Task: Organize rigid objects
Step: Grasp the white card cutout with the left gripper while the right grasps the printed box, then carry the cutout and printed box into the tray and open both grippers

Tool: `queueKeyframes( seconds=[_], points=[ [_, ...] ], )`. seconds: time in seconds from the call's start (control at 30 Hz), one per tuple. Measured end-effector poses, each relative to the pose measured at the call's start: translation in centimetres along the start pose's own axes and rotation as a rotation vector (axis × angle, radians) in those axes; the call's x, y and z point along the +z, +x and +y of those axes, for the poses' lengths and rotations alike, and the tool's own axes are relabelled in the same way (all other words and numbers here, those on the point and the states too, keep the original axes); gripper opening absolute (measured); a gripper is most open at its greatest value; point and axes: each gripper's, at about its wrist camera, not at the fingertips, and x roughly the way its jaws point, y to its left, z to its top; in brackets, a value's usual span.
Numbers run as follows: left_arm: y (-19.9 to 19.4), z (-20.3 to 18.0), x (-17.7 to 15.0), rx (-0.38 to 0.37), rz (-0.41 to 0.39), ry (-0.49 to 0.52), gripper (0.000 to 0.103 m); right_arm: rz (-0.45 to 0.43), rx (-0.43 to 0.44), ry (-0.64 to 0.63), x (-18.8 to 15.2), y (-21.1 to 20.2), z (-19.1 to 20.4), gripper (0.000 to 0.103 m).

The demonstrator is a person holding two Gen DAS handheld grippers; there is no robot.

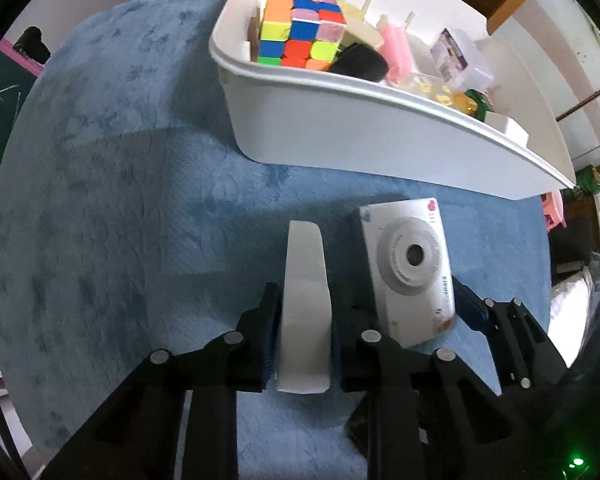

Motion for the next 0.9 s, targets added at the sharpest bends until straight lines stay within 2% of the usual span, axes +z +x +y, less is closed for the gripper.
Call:
queueKeyframes(
  seconds=[0.03,0.23,0.43,0.67,0.7,0.9],
  points=[
    [0.0,0.0,0.0,-0.005,-0.003,-0.003,0.023,-0.005,0.006,-0.003,0.1,0.1,0.0,0.062],
    [-1.5,0.9,-0.1,-0.036,-0.026,-0.025,0.022,-0.018,0.035,0.005,0.2,-0.4,-0.6,0.060],
    [-5.8,1.0,0.1,-0.091,-0.076,-0.015,0.022,-0.036,0.152,0.078,0.1,-3.7,-2.4,0.060],
    [-11.2,0.0,3.3,-0.153,-0.159,-0.006,0.022,-0.067,0.291,0.199,0.6,-8.5,-5.3,0.060],
    [-11.2,-1.4,3.7,-0.156,-0.169,-0.006,0.022,-0.075,0.307,0.216,0.9,-9.2,-5.6,0.060],
    [-13.8,-3.0,6.3,-0.157,-0.240,0.011,0.022,-0.162,0.369,0.294,4.3,-13.8,-8.2,0.060]
  ],
)
